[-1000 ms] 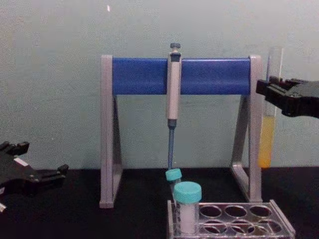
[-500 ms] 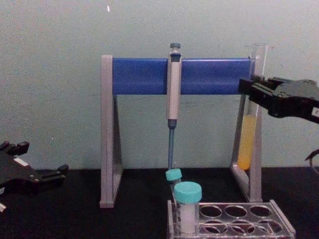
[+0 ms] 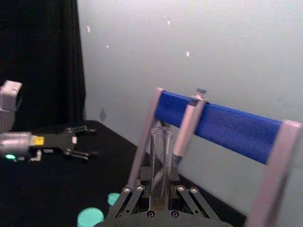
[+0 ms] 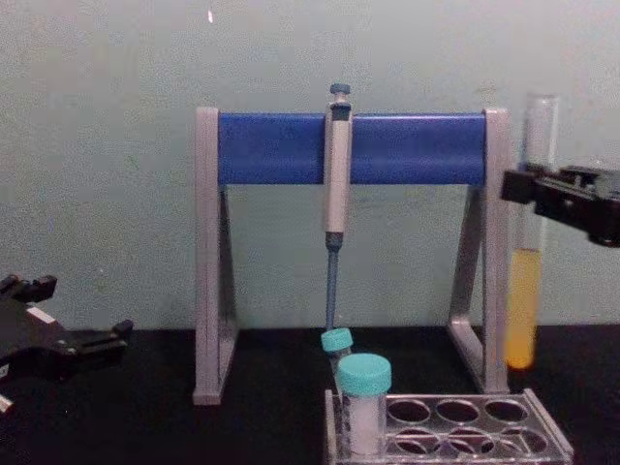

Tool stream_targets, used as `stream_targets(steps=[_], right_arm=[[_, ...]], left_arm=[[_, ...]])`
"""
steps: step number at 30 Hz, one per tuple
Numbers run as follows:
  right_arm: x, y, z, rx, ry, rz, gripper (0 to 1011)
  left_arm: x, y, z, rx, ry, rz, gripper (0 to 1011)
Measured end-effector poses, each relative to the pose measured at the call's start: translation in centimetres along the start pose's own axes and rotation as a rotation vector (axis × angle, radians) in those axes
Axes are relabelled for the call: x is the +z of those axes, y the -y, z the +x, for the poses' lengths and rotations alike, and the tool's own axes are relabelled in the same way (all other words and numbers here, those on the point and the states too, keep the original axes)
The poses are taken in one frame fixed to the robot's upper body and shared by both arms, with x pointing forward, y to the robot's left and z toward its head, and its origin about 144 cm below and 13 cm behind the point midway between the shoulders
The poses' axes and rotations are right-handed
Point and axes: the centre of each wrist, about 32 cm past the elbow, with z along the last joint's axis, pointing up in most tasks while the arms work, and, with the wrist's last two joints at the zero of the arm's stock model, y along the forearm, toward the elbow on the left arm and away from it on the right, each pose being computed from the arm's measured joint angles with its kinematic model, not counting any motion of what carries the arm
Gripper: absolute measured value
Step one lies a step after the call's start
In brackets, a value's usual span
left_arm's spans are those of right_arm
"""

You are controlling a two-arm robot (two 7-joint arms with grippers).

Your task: Pick up the test tube from the test tube rack, shake it, then place it back into the test tube rack.

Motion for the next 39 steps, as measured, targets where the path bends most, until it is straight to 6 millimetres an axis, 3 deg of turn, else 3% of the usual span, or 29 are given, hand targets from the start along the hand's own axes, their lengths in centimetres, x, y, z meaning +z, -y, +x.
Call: stream_targets(steps=[8, 19, 28, 39], right_arm=[[0.9, 0.8, -0.1, -0.127, 0.125, -0.056, 230], [0.2, -1.6, -0.6, -0.224, 0.145, -0.002, 230], [-0.5, -3.4, -0.8, -0.134, 0.029, 0.059, 232], [0.1, -2.6, -0.8, 0.024, -0.044, 0.065, 232]], left_arm=[[0.0, 0.0, 0.0, 0.000, 0.000, 0.000, 1001], [0.0, 0.0, 0.0, 0.000, 0.000, 0.000, 1001], [0.0, 0.0, 0.0, 0.000, 0.000, 0.000, 1001], [0.0, 0.0, 0.0, 0.000, 0.000, 0.000, 1001]])
